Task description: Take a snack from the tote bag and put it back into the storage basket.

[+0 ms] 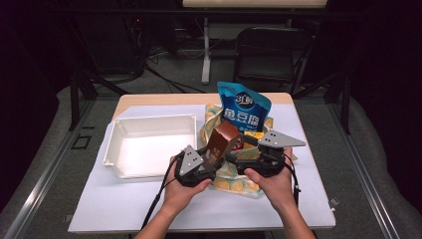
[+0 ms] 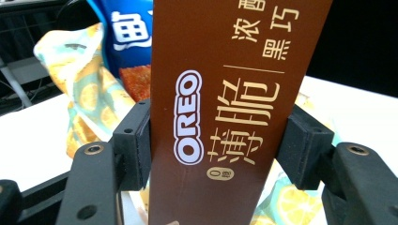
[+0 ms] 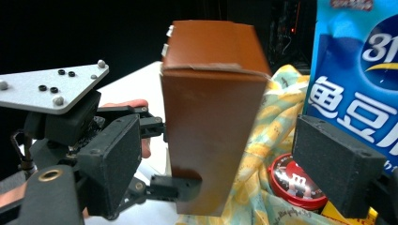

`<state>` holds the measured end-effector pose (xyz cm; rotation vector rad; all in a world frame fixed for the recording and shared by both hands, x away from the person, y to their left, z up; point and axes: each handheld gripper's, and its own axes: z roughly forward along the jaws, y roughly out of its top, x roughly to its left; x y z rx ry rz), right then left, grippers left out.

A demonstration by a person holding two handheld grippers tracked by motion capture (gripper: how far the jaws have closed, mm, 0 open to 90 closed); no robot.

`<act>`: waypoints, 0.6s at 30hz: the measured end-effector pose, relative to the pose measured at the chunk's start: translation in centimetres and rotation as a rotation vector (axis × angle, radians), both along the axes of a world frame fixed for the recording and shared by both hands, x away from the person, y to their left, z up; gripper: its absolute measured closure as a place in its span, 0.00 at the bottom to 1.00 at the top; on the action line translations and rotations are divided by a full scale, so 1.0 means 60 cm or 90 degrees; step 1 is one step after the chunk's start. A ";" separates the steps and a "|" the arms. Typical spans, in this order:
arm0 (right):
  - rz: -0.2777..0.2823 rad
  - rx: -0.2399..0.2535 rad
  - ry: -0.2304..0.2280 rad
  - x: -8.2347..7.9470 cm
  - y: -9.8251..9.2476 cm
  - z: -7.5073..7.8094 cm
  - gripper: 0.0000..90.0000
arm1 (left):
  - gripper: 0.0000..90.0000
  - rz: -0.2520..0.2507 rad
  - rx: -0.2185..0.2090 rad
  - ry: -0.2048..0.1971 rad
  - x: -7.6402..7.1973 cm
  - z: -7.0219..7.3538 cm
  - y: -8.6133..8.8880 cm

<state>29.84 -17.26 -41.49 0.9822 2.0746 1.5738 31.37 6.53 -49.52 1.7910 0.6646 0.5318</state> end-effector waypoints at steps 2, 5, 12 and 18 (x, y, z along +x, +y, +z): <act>0.000 0.012 -0.006 -0.002 -0.004 0.002 0.18 | 0.42 0.006 -0.007 0.006 0.000 0.004 0.006; -0.011 0.015 -0.014 -0.005 -0.011 0.004 0.18 | 0.42 0.014 -0.011 0.005 0.000 0.010 0.019; -0.035 0.015 -0.008 -0.002 -0.029 -0.010 0.18 | 0.42 0.025 -0.025 0.002 -0.002 0.023 0.046; -0.052 0.005 -0.001 -0.001 -0.045 -0.025 0.19 | 0.42 0.028 -0.035 -0.008 -0.009 0.037 0.062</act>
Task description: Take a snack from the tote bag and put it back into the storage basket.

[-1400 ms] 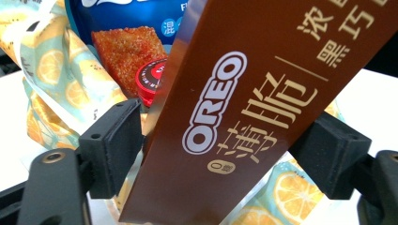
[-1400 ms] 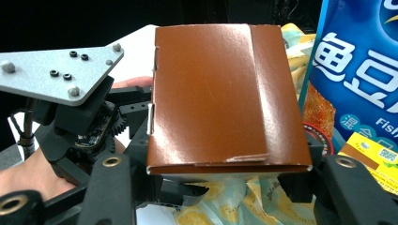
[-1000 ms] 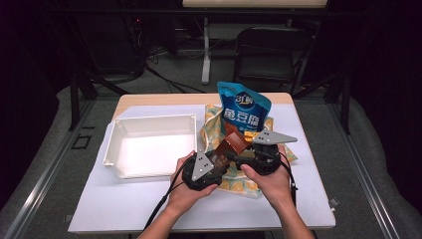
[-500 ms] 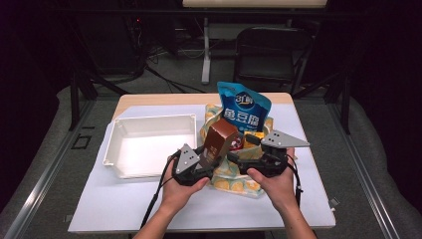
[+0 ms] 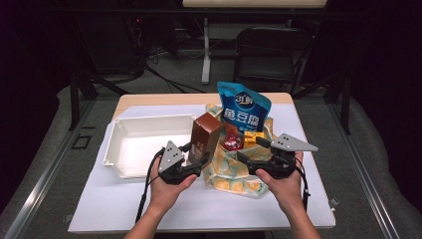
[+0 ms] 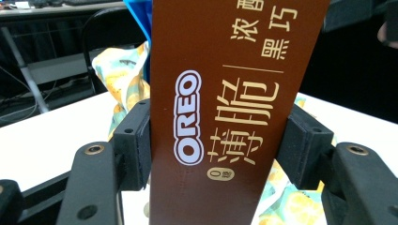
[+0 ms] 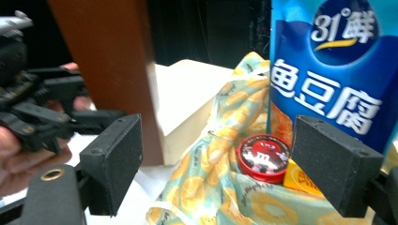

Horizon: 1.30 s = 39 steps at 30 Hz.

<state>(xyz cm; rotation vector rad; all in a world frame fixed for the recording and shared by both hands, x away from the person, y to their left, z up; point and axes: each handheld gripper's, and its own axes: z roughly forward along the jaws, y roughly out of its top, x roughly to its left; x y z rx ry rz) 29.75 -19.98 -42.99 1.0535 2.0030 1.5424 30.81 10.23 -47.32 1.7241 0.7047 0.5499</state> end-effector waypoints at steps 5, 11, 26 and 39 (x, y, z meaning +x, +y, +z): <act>-0.007 0.003 0.005 0.000 -0.014 -0.010 0.19 | 0.42 0.024 -0.003 0.002 0.002 0.004 0.024; -0.023 0.000 0.021 0.000 -0.029 -0.031 0.19 | 0.42 0.057 -0.019 0.010 0.007 0.002 0.059; -0.048 -0.006 0.045 -0.005 -0.058 -0.070 0.21 | 0.42 0.145 -0.021 0.056 0.033 -0.025 0.137; -0.050 -0.008 0.055 0.000 -0.051 -0.084 0.22 | 0.42 0.178 0.024 0.106 0.047 -0.062 0.166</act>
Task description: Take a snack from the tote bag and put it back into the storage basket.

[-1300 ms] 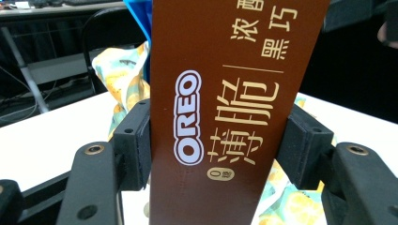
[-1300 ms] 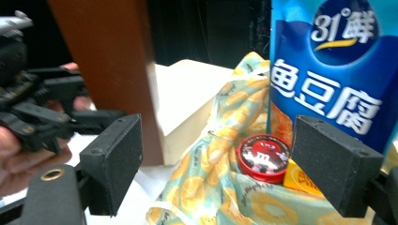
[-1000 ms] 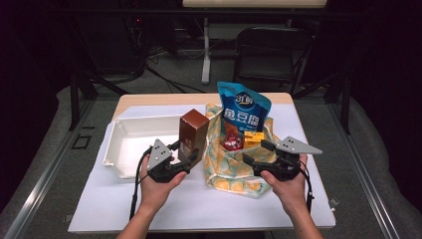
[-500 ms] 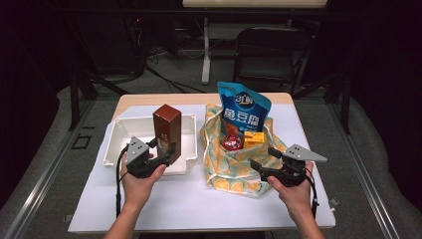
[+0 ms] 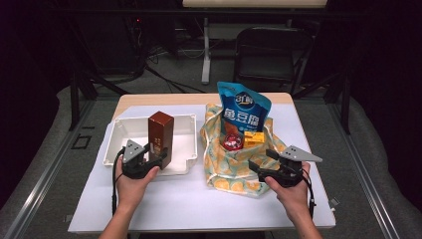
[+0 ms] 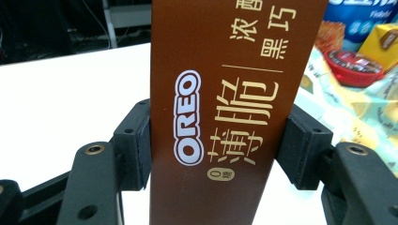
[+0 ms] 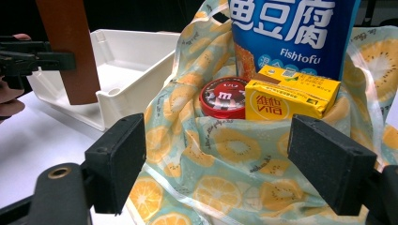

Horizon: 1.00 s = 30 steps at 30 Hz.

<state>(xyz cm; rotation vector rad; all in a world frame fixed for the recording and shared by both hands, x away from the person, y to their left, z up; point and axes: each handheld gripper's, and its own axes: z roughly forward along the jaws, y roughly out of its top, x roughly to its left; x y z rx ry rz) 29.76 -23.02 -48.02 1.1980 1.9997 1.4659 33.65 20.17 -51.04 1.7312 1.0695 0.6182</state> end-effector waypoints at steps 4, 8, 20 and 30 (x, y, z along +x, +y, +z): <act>0.000 -0.004 0.004 0.001 0.001 -0.002 0.22 | 0.42 0.011 0.012 0.009 0.003 -0.005 0.004; 0.002 -0.006 0.006 0.002 0.000 -0.005 0.22 | 0.42 0.020 0.025 0.016 0.006 -0.010 0.008; -0.003 -0.005 0.009 0.004 -0.001 -0.009 0.22 | 0.42 0.021 0.048 0.033 0.015 -0.023 0.001; -0.007 -0.003 0.009 0.004 -0.002 -0.009 0.22 | 0.42 0.016 0.037 0.050 0.023 -0.026 -0.002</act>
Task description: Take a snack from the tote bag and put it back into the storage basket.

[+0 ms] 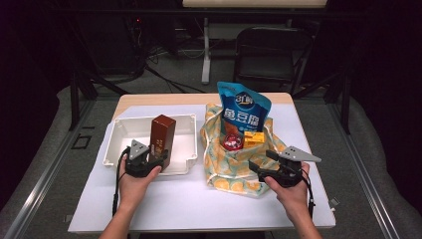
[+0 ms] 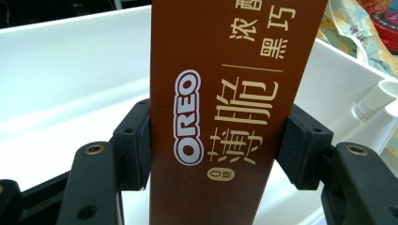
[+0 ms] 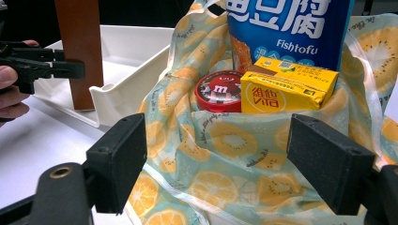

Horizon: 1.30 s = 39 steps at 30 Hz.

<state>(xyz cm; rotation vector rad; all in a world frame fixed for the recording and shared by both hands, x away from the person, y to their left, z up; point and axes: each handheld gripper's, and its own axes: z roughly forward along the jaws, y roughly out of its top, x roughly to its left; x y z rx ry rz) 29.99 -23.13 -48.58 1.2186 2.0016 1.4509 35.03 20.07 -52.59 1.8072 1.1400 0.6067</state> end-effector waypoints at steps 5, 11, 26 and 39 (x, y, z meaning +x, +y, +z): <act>0.000 -0.001 0.000 0.000 0.000 0.000 0.22 | 0.42 0.006 -0.013 0.009 0.004 -0.001 0.003; -0.001 -0.002 -0.001 0.000 -0.001 0.000 0.22 | 0.42 0.005 -0.011 0.008 0.004 0.000 0.002; -0.002 -0.005 0.000 0.001 -0.002 -0.001 0.23 | 0.42 0.014 0.014 -0.005 0.003 0.001 -0.007; -0.002 -0.005 0.003 0.001 -0.002 -0.002 0.23 | 0.42 0.047 0.115 -0.033 -0.003 0.009 -0.007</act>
